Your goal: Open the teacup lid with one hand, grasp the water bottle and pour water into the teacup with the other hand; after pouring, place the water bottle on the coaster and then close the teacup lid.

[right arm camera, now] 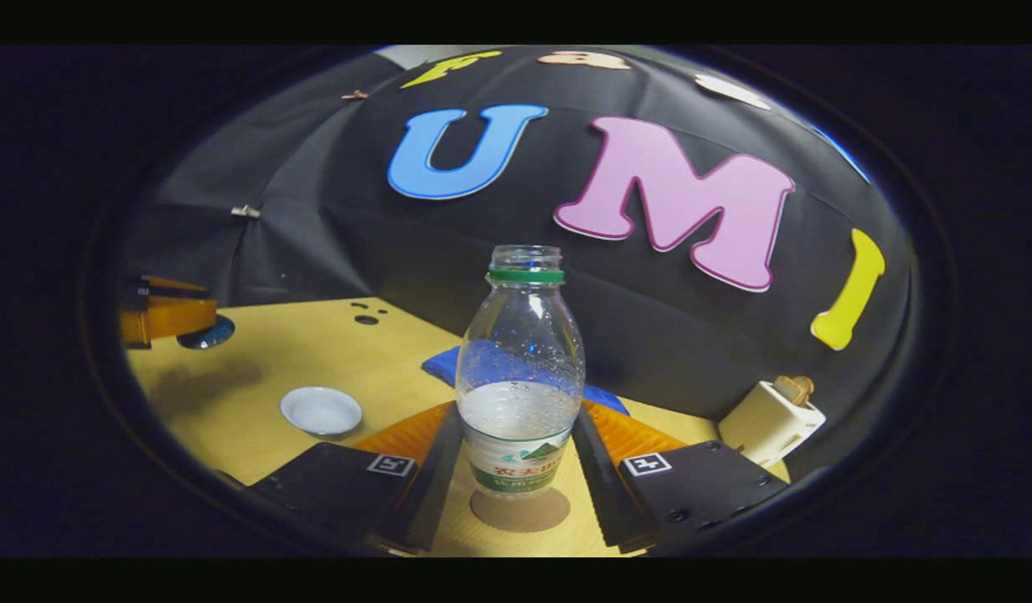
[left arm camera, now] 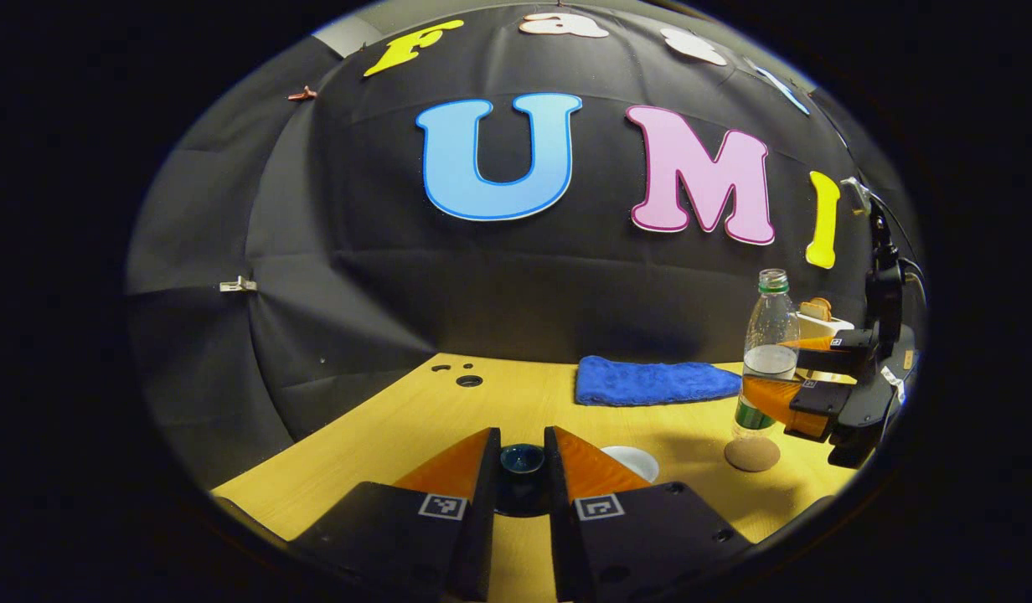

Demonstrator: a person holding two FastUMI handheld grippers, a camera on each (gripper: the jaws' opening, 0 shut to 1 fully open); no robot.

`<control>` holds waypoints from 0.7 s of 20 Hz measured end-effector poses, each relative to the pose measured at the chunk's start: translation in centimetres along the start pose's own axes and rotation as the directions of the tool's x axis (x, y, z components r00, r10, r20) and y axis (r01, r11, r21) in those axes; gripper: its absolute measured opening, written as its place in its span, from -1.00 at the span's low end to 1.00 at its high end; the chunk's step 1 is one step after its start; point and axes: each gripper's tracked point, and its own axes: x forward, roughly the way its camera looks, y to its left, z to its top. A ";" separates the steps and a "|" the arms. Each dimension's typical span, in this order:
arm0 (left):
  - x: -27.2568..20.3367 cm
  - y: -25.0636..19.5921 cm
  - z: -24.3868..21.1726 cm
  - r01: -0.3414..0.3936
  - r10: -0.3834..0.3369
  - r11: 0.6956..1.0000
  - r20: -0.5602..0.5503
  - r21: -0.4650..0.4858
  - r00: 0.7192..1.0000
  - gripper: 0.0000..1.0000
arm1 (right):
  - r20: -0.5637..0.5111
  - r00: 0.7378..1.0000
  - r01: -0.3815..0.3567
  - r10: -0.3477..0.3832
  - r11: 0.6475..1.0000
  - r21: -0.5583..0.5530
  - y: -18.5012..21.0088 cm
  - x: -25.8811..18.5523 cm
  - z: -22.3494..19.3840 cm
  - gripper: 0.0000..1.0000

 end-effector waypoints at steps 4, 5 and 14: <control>0.8 -1.3 0.1 0.015 -0.015 1.000 0.006 0.008 1.000 -0.43 | 0.018 1.000 0.002 -0.004 0.993 0.115 -2.0 -0.3 -0.8 0.48; 0.9 -1.6 0.0 0.019 -0.019 1.000 0.005 0.010 1.000 -0.35 | 0.017 1.000 0.010 -0.012 0.991 0.134 -2.6 -0.4 -1.2 0.49; 2.3 -3.7 -0.4 0.057 -0.057 0.998 -0.005 0.016 0.998 -0.43 | -0.023 0.998 0.054 -0.050 0.971 0.235 -5.8 -0.7 -4.5 0.42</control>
